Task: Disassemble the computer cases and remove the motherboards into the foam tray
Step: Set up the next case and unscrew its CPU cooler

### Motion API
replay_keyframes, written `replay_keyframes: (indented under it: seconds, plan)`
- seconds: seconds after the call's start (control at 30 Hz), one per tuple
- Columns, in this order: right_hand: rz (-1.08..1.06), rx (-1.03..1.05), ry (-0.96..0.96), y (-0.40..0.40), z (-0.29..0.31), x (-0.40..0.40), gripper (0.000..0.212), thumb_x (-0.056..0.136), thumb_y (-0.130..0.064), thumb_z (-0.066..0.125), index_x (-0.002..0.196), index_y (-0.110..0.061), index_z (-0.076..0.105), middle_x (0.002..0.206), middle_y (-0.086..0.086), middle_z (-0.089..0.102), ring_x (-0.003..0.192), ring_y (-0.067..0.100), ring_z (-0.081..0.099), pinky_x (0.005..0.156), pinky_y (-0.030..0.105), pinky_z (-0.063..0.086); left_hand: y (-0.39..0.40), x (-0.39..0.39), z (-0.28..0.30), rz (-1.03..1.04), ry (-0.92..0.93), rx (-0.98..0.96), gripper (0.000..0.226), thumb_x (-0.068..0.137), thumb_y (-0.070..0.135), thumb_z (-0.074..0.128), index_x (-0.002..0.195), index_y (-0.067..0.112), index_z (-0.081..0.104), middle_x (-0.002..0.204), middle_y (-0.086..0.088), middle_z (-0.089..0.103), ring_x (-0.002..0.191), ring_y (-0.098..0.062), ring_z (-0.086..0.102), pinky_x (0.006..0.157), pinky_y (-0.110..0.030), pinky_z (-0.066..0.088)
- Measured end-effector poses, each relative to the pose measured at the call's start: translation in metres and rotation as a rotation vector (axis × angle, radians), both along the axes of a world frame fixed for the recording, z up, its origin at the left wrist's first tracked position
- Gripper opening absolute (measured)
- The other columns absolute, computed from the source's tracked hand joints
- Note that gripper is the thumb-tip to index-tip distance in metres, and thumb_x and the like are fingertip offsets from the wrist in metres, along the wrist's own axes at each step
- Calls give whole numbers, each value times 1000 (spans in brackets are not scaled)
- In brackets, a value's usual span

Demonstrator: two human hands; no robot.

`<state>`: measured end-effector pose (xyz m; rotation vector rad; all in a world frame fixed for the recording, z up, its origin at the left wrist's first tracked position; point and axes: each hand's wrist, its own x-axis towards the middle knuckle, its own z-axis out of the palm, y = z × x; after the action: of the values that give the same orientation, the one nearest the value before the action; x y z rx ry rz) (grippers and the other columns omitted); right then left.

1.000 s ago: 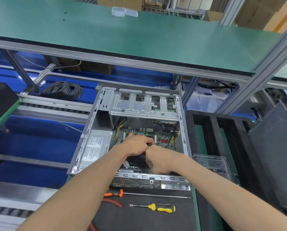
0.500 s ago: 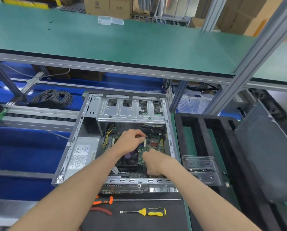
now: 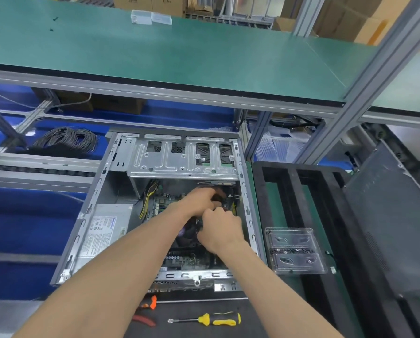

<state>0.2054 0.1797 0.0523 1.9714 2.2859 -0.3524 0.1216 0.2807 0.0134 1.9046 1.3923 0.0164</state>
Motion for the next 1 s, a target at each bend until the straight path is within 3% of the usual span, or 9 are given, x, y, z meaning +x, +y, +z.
replay_keyframes:
  seconds: [0.13,0.23,0.3,0.4,0.47,0.6,0.7,0.83,1.0]
  plan:
    - [0,-100,35,3,-7,2,25,88,-22,60,108,-8,60,110,15,62,100,38,62,67,39,41,13,12,-11,-60,129,26,39,94,49,60,128,29,61,125,-6,65,108,-26,59,74,-26,38]
    - [-9,-144,79,5,-10,1,23,87,-18,58,108,-7,59,112,17,60,104,39,61,67,40,41,21,20,-18,-90,127,23,45,88,50,63,131,38,57,116,-3,65,89,-23,57,60,-24,36]
    - [-5,-155,106,7,-10,1,23,87,-15,58,108,-6,59,113,18,60,104,40,61,68,40,42,24,24,-27,-86,130,26,27,84,55,67,104,38,63,99,2,64,80,-20,53,56,-25,34]
    - [6,-173,129,9,-11,0,27,87,-12,58,112,-4,59,114,20,58,105,42,59,71,42,44,25,28,-34,-40,101,2,36,76,67,69,70,37,49,73,15,53,74,-19,53,58,-27,35]
    - [11,-182,135,10,-12,0,29,87,-11,58,115,-2,59,115,21,57,107,43,59,75,44,47,28,31,-37,-15,77,-16,33,77,68,67,73,38,53,77,15,56,79,-20,55,61,-26,34]
    - [13,-193,128,11,-14,-1,36,86,-11,58,121,-2,58,120,21,55,112,42,57,83,46,50,37,32,-52,92,-16,-136,43,83,52,72,116,25,66,112,1,65,110,-21,60,77,-23,33]
    - [20,-191,125,13,-15,-1,34,86,-10,57,120,-3,58,119,21,56,111,43,58,80,45,49,39,31,-57,125,13,-123,44,82,54,72,114,24,66,119,-2,68,110,-22,62,78,-22,35]
    - [17,-184,130,16,-16,-2,34,86,-9,56,119,-3,58,118,21,56,110,43,58,72,41,42,39,33,-49,12,165,-46,64,73,82,57,108,28,60,112,-1,67,100,-22,61,86,-32,46]
    - [16,-186,137,15,-17,-1,31,85,-9,57,116,-3,59,115,20,57,107,43,58,71,42,42,38,34,-51,-56,197,-31,66,74,82,56,112,28,60,119,-2,67,105,-23,62,92,-34,46]
